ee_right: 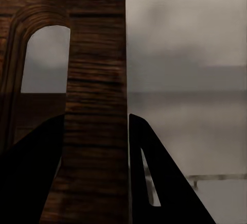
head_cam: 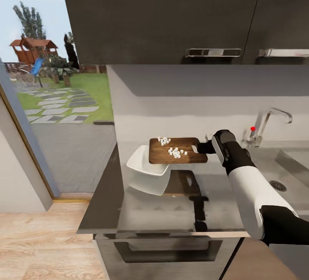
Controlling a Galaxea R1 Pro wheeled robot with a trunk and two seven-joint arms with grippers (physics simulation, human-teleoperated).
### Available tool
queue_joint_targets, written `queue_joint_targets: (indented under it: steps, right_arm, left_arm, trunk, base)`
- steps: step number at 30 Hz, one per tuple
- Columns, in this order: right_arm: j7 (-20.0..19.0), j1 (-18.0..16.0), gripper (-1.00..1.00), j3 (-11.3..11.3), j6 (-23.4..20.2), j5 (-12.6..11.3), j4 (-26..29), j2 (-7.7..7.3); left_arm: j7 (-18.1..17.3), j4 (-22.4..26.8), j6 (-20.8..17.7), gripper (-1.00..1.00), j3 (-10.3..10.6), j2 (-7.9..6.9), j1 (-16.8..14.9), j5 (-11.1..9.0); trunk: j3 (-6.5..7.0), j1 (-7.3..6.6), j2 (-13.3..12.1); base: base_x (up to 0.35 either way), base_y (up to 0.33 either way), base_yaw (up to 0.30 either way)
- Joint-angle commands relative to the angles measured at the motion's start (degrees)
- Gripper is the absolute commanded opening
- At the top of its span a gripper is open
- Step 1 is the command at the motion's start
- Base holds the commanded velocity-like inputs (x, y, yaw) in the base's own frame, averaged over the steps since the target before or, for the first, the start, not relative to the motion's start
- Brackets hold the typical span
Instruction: In the kitchen, take the Vidalia onion out of the sink, dice it on the chopping board with the paring knife, put the diced onion into the bowl on the countertop, then place both the paring knife and the chopping board into the sink.
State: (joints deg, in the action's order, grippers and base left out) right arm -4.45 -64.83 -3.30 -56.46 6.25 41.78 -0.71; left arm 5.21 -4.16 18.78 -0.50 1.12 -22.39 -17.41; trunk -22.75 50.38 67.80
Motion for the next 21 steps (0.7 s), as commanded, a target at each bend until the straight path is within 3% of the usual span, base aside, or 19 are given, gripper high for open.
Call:
queue_joint_targets:
  steps: [1, 21]
  right_arm:
    - [-0.5, 0.0, -1.00, -0.1, -0.2, 0.5, 0.1, 0.01]
    - [-0.3, 0.0, -1.00, -0.1, -0.2, 0.7, 0.1, 0.01]
  left_arm:
    - [0.1, -0.2, 0.4, 1.00, 0.0, 0.02, -0.1, -0.1]
    - [0.1, -0.2, 0.4, 1.00, 0.0, 0.04, -0.1, 0.0]
  trunk:
    - [-0.06, 0.00, 0.0]
    - [-0.06, 0.00, 0.0]
  base:
    - [0.012, 0.006, 0.000]
    - [0.001, 0.000, 0.000]
